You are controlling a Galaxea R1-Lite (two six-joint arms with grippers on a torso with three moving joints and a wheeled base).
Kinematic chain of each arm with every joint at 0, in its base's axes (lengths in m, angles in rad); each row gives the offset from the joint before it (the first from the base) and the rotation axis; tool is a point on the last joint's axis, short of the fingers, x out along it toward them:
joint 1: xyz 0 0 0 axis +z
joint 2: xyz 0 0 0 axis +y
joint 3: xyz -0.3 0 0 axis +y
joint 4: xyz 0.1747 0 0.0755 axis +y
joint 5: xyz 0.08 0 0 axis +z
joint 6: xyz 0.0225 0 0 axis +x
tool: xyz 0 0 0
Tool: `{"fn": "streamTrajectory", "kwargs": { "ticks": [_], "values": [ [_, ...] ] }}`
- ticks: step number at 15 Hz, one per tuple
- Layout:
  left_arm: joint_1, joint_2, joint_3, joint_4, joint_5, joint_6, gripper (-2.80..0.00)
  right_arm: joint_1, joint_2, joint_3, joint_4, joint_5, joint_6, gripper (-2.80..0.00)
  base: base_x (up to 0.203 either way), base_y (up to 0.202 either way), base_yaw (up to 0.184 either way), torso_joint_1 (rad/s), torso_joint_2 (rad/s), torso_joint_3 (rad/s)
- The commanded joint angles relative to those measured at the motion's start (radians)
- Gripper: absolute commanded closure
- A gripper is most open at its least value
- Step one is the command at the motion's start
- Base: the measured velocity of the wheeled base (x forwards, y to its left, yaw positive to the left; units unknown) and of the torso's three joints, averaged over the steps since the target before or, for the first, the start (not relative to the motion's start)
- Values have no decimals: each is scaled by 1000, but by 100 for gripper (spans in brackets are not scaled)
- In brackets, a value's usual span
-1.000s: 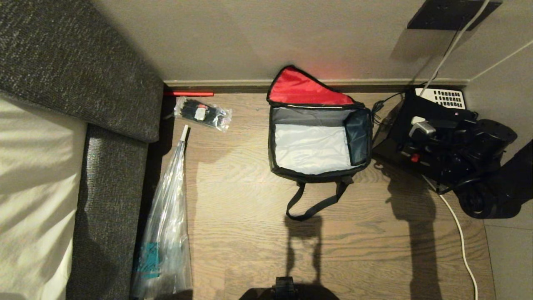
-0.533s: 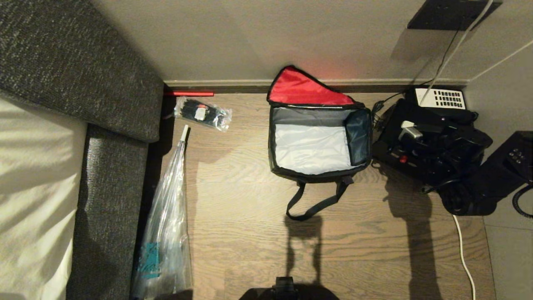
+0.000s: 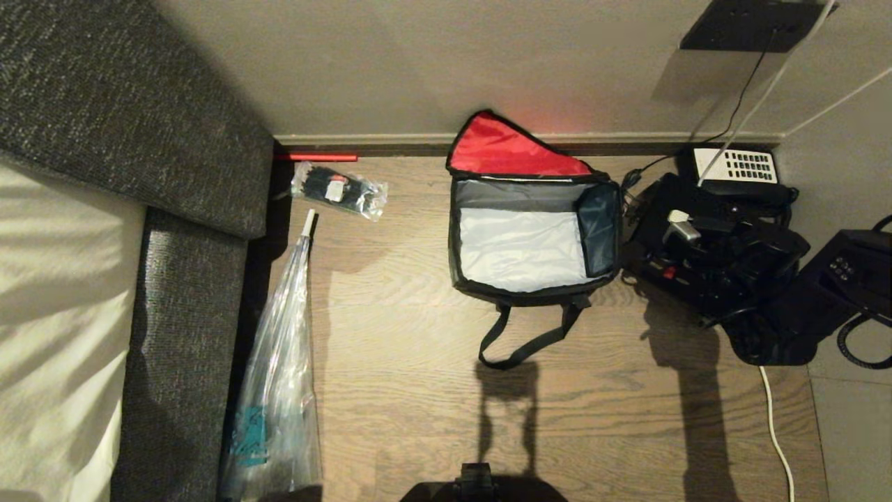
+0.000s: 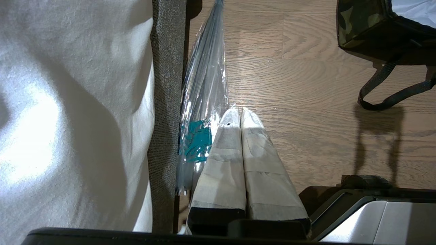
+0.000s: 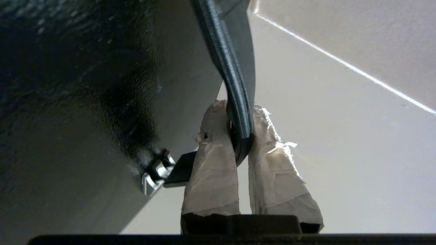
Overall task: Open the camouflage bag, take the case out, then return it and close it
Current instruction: Release the handle
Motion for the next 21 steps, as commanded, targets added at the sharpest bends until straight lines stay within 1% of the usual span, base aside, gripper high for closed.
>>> {"fn": "streamTrajectory", "kwargs": {
  "ticks": [1,4,8,11,13,17,21],
  "values": [
    [0,1,2,0,0,0,0,2,25,16,-1,9,14,0,0,0,0,0,0,0],
    [0,1,2,0,0,0,0,2,26,12,-1,13,25,0,0,0,0,0,0,0],
    [0,1,2,0,0,0,0,2,26,35,-1,59,31,0,0,0,0,0,0,0],
    [0,1,3,0,0,0,0,3,32,46,-1,62,33,0,0,0,0,0,0,0],
    [0,1,2,0,0,0,0,15,31,54,-1,79,58,0,0,0,0,0,0,0],
    [0,1,2,0,0,0,0,37,30,91,-1,85,79,0,0,0,0,0,0,0],
    [0,1,2,0,0,0,0,37,37,102,-1,88,87,0,0,0,0,0,0,0]
  ]
}}
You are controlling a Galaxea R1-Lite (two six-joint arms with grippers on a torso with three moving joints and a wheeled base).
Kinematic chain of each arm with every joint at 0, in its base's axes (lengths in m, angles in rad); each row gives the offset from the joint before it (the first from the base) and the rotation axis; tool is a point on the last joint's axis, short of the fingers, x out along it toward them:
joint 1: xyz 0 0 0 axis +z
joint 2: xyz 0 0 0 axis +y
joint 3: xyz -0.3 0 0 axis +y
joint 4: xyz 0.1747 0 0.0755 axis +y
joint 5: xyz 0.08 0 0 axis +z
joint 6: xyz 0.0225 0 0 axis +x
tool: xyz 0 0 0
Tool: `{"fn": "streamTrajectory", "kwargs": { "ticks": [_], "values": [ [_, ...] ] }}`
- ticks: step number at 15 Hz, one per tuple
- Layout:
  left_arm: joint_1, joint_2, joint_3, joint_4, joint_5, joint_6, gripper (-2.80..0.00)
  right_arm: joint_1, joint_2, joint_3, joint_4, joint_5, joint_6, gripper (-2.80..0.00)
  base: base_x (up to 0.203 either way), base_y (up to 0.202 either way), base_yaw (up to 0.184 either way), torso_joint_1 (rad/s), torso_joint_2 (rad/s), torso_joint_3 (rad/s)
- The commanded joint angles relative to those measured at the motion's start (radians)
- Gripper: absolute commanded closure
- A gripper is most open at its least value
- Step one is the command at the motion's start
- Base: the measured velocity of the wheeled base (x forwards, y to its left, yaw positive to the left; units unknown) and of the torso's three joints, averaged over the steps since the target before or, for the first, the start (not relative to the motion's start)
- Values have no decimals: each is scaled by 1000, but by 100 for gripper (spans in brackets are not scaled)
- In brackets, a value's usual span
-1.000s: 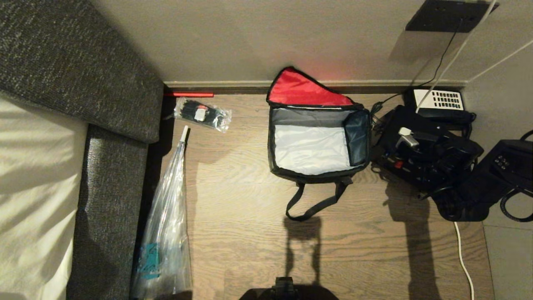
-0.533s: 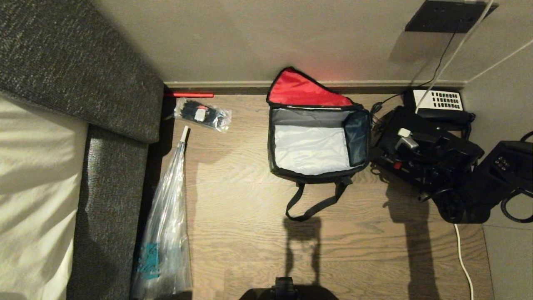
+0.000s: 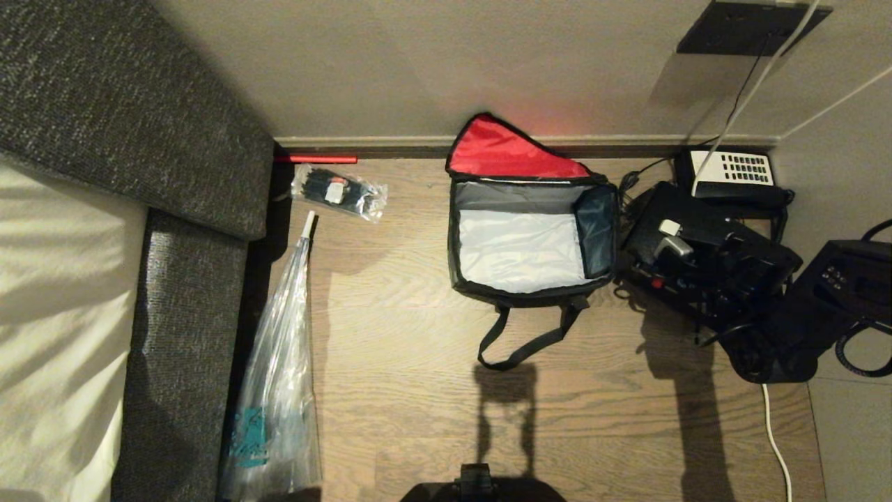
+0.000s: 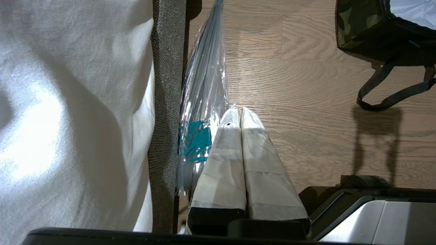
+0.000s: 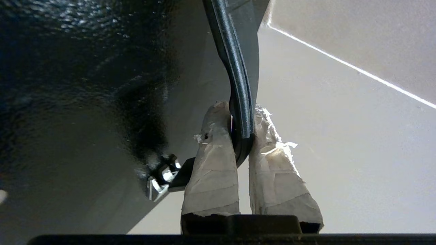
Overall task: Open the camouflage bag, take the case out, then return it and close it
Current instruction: Release the handle
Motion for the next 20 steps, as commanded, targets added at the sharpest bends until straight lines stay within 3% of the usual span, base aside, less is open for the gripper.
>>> {"fn": "streamTrajectory", "kwargs": {
  "ticks": [1,11,15,16,20],
  "values": [
    [0,1,2,0,0,0,0,-2,14,2,-3,-4,2,0,0,0,0,0,0,0],
    [0,1,2,0,0,0,0,-2,39,39,58,45,88,0,0,0,0,0,0,0],
    [0,1,2,0,0,0,0,-2,36,26,80,47,86,0,0,0,0,0,0,0],
    [0,1,2,0,0,0,0,-2,36,29,80,47,87,-280,0,0,0,0,0,0],
    [0,1,3,0,0,0,0,-2,28,40,92,47,97,-280,0,0,0,0,0,0]
  ]
}}
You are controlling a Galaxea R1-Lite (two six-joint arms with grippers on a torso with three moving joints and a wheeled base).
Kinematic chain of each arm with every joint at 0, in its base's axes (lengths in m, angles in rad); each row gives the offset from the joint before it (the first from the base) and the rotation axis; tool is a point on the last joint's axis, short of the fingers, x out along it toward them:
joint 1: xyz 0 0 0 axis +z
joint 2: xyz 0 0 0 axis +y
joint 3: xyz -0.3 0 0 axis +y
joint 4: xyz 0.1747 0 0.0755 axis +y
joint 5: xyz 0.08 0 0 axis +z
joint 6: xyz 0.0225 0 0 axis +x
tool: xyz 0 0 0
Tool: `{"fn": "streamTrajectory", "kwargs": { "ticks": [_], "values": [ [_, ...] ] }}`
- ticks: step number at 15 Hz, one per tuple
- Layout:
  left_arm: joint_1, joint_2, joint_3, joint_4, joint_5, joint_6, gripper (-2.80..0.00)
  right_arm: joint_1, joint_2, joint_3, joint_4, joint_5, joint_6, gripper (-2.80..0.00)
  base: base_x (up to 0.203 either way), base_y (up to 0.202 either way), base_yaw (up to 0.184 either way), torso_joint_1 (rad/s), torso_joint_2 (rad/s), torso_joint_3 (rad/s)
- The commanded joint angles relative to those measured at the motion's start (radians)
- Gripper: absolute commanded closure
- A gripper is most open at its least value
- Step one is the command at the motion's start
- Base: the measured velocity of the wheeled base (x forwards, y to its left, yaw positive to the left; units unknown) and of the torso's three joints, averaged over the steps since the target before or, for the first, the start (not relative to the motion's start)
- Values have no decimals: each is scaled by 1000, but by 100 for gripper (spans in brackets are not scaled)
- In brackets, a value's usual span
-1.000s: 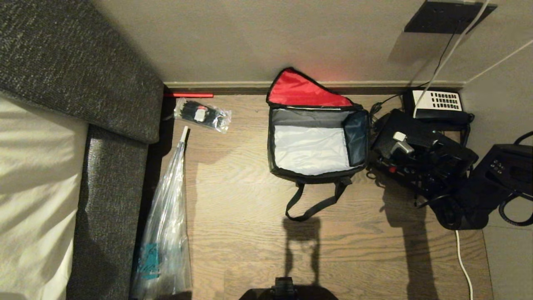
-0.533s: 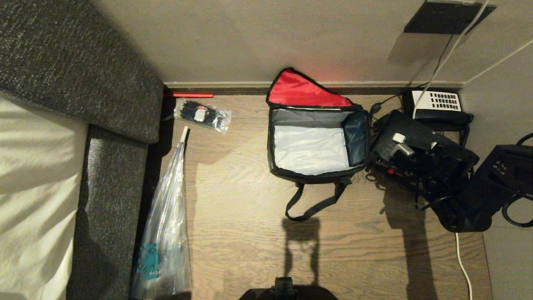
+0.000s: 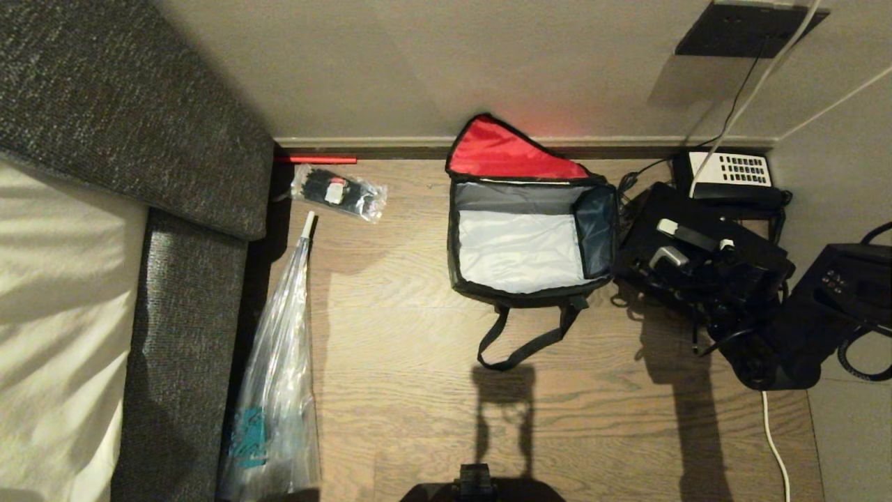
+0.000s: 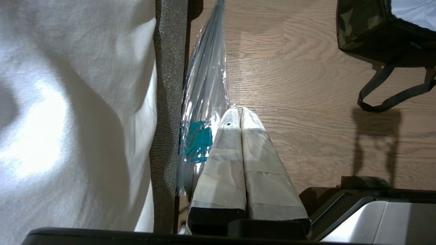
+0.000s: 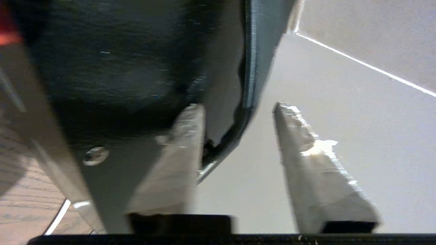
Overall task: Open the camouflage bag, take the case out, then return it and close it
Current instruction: Release the handle
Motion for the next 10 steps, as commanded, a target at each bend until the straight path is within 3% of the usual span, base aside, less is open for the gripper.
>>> {"fn": "streamTrajectory", "kwargs": {
  "ticks": [1,9,10],
  "values": [
    [0,1,3,1,0,0,0,0,-5,8,-7,-2,-8,-280,0,0,0,0,0,0],
    [0,1,2,1,0,0,0,52,-197,155,13,6,0,-280,0,0,0,0,0,0],
    [0,1,3,1,0,0,0,57,-232,163,29,5,4,0,0,0,0,0,0,0]
  ]
}}
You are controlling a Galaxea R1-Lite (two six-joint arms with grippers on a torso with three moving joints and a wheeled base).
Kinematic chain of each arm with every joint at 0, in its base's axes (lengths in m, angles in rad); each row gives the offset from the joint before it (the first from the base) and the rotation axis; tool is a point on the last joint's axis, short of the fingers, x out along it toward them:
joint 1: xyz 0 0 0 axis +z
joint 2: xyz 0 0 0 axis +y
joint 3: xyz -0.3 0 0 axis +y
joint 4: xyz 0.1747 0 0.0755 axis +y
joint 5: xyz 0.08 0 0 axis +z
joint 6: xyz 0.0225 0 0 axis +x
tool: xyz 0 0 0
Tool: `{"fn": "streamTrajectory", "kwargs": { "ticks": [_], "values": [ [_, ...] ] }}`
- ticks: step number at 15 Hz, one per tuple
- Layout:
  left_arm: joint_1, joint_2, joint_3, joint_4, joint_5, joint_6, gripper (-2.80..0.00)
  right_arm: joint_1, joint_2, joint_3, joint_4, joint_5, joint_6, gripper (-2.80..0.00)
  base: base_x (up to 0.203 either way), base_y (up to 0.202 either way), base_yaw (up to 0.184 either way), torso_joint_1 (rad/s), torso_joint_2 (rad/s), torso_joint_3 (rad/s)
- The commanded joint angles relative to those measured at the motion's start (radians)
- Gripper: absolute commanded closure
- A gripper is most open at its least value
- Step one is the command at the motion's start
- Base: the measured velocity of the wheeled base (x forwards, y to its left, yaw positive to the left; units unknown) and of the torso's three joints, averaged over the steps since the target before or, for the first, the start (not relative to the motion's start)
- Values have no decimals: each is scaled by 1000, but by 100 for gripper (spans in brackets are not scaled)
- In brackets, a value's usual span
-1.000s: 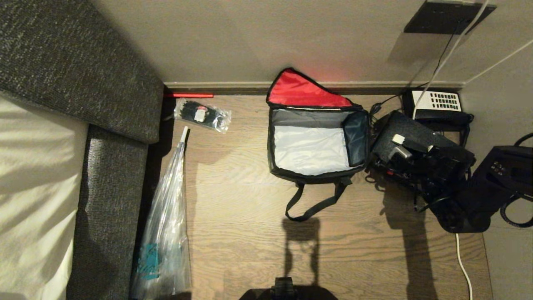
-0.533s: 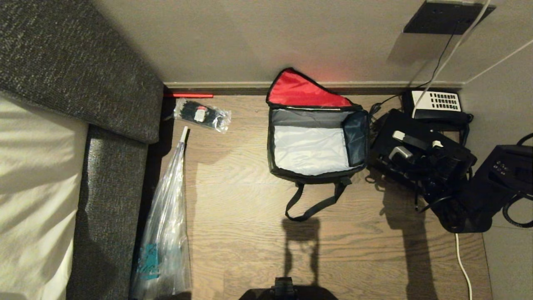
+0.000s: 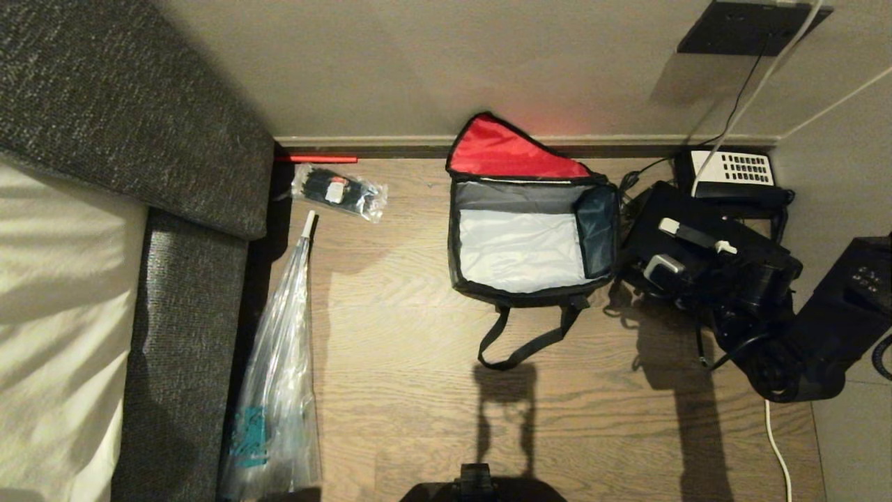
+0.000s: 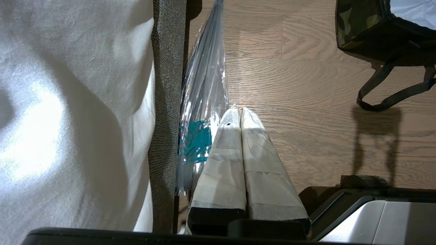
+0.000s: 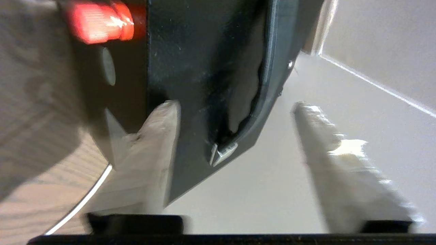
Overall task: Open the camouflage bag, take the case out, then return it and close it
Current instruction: Release the handle
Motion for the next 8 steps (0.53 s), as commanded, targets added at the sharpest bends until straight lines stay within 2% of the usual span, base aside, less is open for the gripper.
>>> {"fn": "streamTrajectory", "kwargs": {
  "ticks": [1,6,8],
  "values": [
    [0,1,2,0,0,0,0,11,-111,26,11,-7,-1,0,0,0,0,0,0,0],
    [0,1,2,0,0,0,0,20,-340,93,110,-14,77,0,0,0,0,0,0,0],
    [0,1,2,0,0,0,0,19,-412,150,125,-18,167,0,0,0,0,0,0,0]
  ]
}}
